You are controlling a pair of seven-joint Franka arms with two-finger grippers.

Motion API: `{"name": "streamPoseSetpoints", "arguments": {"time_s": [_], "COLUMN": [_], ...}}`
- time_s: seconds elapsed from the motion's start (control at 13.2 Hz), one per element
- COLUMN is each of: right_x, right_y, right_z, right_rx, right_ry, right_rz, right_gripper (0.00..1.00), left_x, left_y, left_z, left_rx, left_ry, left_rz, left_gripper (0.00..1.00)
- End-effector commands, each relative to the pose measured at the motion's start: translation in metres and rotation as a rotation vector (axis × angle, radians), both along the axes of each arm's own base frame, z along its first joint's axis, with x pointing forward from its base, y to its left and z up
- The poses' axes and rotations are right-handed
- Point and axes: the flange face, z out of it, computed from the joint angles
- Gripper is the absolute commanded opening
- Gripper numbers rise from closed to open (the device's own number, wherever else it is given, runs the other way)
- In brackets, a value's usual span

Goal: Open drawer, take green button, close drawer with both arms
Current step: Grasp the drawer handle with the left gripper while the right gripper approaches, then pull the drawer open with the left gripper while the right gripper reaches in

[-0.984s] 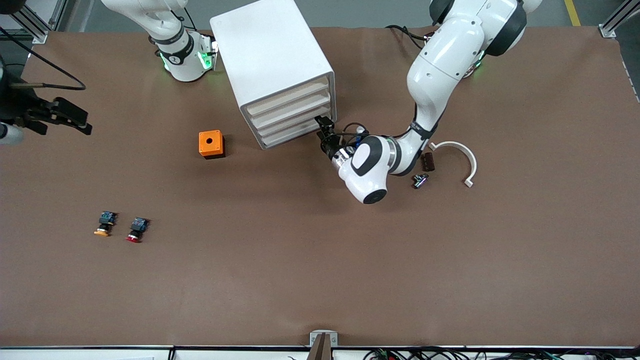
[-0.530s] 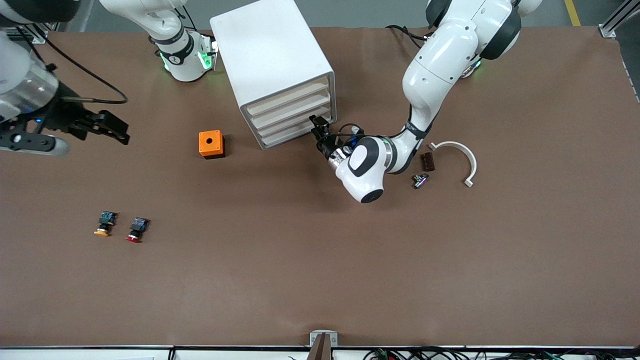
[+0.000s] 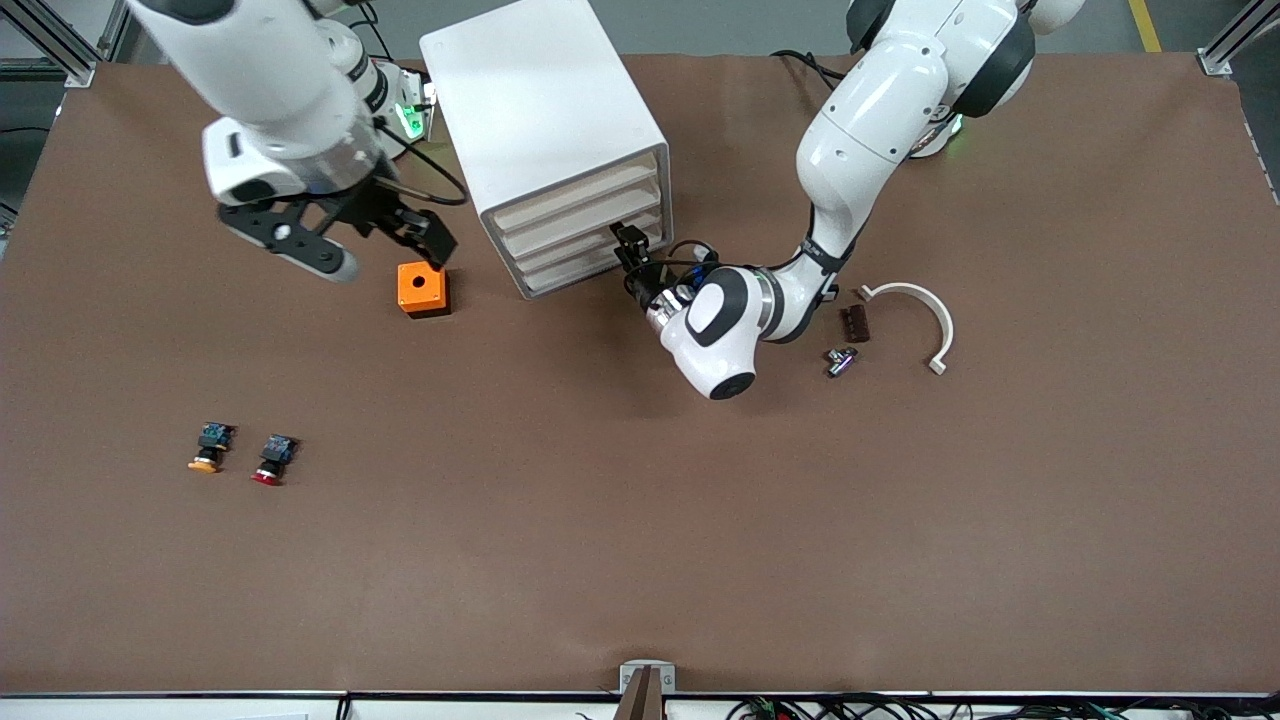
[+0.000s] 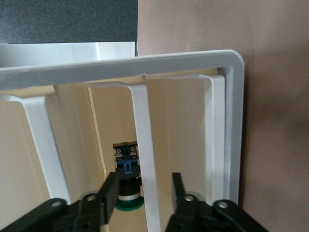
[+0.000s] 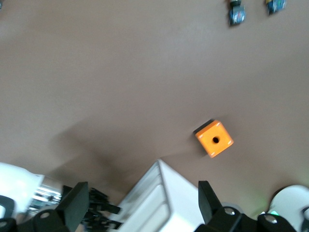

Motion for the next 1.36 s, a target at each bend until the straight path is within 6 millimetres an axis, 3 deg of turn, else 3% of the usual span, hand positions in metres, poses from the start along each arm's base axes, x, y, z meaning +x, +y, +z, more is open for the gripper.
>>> {"name": "streamPoseSetpoints", "arguments": {"time_s": [0.0,0.15,0.38,0.53,0.61,0.83,1.29], "right_x": [0.008,0.008,0.012,0.002,0.003,0.004,0.011], "right_y": [0.032,0.050,0.062,0.080,0.084,0.091,0.094], "right_z": [-0.017,-0.028,-0.040,-0.051,-0.060,-0.079,-0.104], "right_rx": [0.004,0.041,0.104,0.090,0.081,0.059,0.028], "right_ry": [-0.002,0.011,0.049,0.062,0.073,0.095,0.114], "right_rz": [-0.137,-0.223,-0.294,-0.266,-0.262,-0.254,-0.231], "right_gripper": [1.00,1.00,1.00,1.00,1.00,1.00,1.00], "left_x": [-0.008,-0.012,-0.018,-0.013,-0.009,0.002,0.071], "left_y": [-0.010,-0.011,-0.013,-0.009,-0.007,-0.005,0.056], "left_z": [-0.001,-0.008,-0.016,-0.017,-0.017,-0.009,-0.004], "left_rx": [0.001,0.005,0.014,0.018,0.016,0.004,-0.121], "left_ry": [0.019,0.024,0.028,0.022,0.018,-0.004,-0.101], "left_rz": [-0.007,-0.010,-0.018,-0.009,-0.003,0.012,0.100], "left_gripper": [0.46,0.43,0.35,0.17,0.02,0.00,0.00]}}
